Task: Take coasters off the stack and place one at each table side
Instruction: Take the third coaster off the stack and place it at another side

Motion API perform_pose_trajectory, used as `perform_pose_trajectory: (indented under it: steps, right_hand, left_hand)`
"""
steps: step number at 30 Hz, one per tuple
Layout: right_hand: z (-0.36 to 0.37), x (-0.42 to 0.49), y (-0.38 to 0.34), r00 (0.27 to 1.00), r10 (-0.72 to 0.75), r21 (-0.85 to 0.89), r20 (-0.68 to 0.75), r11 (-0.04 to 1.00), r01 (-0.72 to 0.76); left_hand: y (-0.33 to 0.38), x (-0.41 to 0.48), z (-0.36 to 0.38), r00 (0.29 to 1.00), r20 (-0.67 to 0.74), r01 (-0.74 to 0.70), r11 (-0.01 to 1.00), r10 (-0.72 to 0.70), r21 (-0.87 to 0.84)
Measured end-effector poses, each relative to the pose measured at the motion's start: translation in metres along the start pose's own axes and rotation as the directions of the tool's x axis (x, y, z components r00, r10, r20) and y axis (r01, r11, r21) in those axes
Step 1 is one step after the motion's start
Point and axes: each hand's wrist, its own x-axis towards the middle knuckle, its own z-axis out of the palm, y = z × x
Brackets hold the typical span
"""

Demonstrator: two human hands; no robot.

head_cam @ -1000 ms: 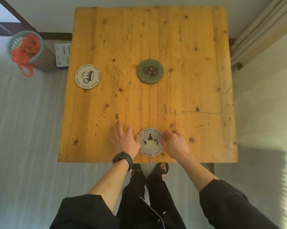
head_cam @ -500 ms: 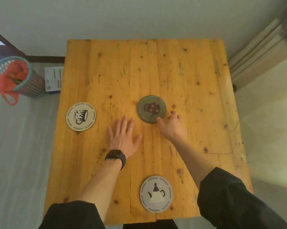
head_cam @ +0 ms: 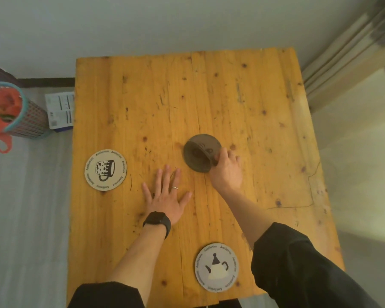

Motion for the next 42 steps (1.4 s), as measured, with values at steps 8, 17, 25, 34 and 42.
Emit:
perform_pose_trajectory:
  steps: [8, 17, 25, 34, 42]
  right_hand:
    - [-0.070, -0.068, 0.052, 0.930, 0.123, 0.534, 0.347, 0.789, -0.304]
    - [-0.139, -0.232, 0.169, 0.809, 0.334, 0.805, 0.484, 0.193, -0.562]
    - [-0.179, -0.290, 0.261, 0.764, 0.498, 0.816, 0.410, 0.174, -0.551]
    - [-0.214, -0.264, 0.394, 0.773, 0.531, 0.836, 0.347, 0.198, -0.511]
    - [-0.270, -0.193, 0.465, 0.881, 0.350, 0.750, 0.318, 0.477, -0.459]
  left_hand:
    - [0.033, -0.012, -0.066, 0.971, 0.232, 0.126, 0.956, -0.064, -0.265]
    - [0.172, -0.140, -0.084, 0.873, 0.372, 0.207, 0.452, 0.314, -0.868]
    - [0.277, -0.178, -0.040, 0.845, 0.438, 0.172, 0.620, 0.306, -0.766]
    - [0.395, -0.183, -0.004, 0.890, 0.378, 0.113, 0.681, 0.254, -0.724]
    - [0.460, -0.202, 0.014, 0.935, 0.356, 0.306, 0.513, -0.002, -0.802]
